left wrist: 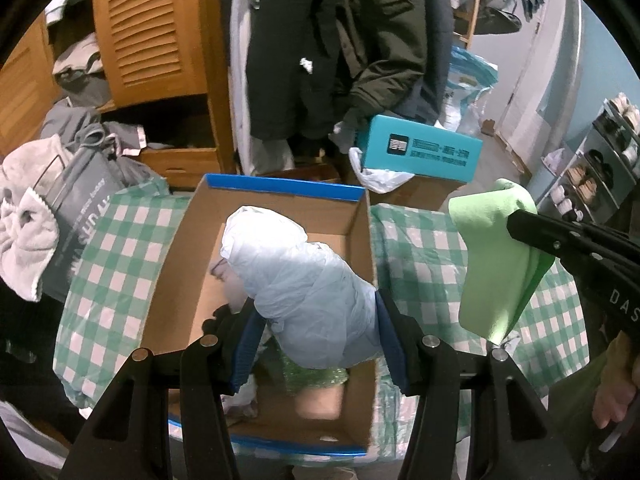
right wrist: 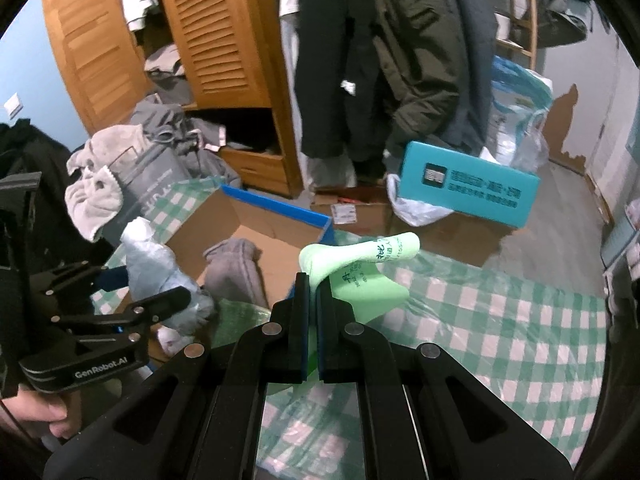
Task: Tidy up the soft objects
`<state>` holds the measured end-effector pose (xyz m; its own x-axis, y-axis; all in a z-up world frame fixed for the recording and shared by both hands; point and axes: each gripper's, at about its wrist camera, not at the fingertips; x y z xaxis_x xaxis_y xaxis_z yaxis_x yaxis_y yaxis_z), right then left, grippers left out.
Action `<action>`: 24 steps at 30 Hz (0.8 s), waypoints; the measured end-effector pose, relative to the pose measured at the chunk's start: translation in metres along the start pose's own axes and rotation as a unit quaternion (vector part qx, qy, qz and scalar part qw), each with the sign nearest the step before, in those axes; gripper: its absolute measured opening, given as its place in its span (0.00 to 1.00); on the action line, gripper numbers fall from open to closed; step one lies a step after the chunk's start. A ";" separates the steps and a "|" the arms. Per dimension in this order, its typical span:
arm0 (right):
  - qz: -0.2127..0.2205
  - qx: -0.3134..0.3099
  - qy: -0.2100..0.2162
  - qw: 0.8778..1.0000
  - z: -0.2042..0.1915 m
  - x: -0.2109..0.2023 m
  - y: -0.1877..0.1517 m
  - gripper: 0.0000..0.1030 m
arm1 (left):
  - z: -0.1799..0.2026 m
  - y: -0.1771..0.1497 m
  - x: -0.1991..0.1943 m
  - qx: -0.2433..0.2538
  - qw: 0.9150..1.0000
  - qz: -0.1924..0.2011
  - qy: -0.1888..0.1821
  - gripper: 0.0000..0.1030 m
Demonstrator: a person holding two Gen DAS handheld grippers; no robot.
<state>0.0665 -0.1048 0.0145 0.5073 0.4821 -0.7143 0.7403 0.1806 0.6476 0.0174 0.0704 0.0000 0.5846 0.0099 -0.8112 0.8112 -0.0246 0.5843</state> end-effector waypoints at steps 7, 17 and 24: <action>-0.009 -0.022 0.009 1.000 -0.026 0.014 0.004 0.02 | -0.022 -0.006 0.000 -0.018 1.000 -0.003 0.011 0.54; -0.027 -0.049 0.019 0.998 -0.058 0.037 0.006 0.02 | -0.051 -0.017 0.011 -0.043 0.999 -0.017 0.026 0.54; -0.050 -0.069 0.023 0.996 -0.077 0.060 0.001 0.02 | -0.069 -0.025 0.023 -0.063 0.997 -0.033 0.033 0.54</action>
<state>0.0633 -0.0094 -0.0072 0.4104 0.4938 -0.7666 0.7174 0.3441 0.6057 0.0115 0.1399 -0.0319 0.5269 0.0724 -0.8469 0.8406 0.1030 0.5318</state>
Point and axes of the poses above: each gripper's, at about its wrist camera, not at the fingertips, and x roughly the way its jaws point, z to its right, y to its top, and after that the axes turned 10 degrees about x, right-handed
